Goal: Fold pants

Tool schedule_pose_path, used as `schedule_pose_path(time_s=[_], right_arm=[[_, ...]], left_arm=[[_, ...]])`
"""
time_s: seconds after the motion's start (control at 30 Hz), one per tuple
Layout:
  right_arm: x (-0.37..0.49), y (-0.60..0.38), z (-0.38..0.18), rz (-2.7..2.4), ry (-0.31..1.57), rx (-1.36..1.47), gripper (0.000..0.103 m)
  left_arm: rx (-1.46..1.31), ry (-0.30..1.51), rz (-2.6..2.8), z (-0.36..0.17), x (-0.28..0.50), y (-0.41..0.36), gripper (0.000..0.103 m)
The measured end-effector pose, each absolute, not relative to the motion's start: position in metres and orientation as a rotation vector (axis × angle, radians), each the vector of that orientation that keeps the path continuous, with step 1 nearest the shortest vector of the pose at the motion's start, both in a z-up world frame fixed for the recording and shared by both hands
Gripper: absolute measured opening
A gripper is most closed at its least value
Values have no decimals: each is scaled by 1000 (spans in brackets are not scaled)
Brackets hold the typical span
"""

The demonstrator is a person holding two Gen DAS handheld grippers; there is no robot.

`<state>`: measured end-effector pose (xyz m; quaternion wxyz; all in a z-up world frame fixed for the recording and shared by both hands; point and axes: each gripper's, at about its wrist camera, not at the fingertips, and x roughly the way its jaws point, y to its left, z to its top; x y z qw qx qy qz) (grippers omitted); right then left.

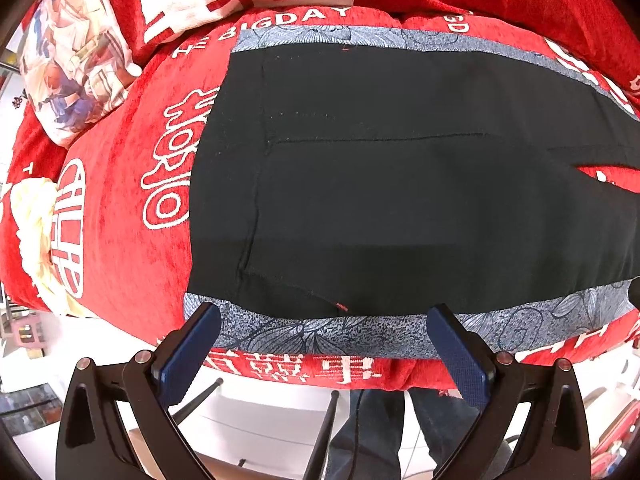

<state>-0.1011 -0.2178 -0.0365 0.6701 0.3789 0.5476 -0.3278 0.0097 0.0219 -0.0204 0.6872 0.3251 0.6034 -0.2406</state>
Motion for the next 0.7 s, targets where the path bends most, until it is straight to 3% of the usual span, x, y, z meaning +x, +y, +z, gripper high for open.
schedule_pose_path(time_s=[0.7], right_arm=[[-97,-208,-51,-670,1234,908,103]], left_arm=[[698,1366,-532,-27,20,36,103]])
